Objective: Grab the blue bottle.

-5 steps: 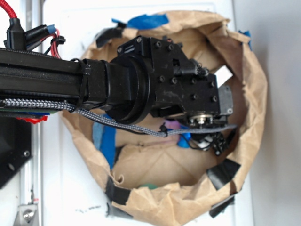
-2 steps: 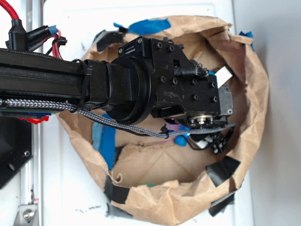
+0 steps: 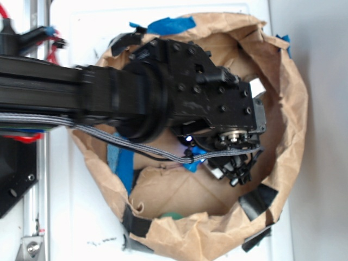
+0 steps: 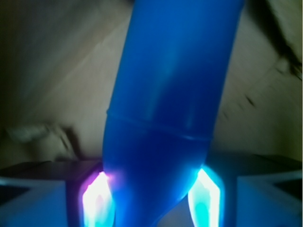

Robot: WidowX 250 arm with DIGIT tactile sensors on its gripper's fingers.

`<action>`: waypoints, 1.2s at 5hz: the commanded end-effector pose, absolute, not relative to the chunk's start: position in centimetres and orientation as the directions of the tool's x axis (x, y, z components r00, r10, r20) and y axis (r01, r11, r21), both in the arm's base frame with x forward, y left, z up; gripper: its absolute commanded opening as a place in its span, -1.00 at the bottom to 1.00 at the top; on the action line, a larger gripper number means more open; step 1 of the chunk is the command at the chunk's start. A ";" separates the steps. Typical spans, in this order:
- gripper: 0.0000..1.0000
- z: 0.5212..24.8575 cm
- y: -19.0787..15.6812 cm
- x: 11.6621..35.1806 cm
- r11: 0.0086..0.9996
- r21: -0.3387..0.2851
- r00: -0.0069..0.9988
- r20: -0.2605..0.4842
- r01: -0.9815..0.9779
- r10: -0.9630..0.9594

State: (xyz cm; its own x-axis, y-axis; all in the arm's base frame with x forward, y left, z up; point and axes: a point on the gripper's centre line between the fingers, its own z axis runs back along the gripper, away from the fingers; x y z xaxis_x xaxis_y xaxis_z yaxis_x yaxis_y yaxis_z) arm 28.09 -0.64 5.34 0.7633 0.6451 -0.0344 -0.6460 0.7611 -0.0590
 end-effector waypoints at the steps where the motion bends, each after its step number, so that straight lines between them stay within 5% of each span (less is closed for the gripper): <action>1: -1.00 14.6 0.6 25.7 0.916 -0.178 0.932 -0.019 -0.360 0.363; 3: -1.00 18.8 2.0 24.4 0.956 -0.294 0.999 0.036 -0.023 0.036; 4: -1.00 19.5 2.1 24.4 0.979 -0.203 0.991 0.124 -0.023 0.049; 6: -1.00 19.2 1.9 24.2 0.973 -0.223 0.991 0.105 -0.061 0.086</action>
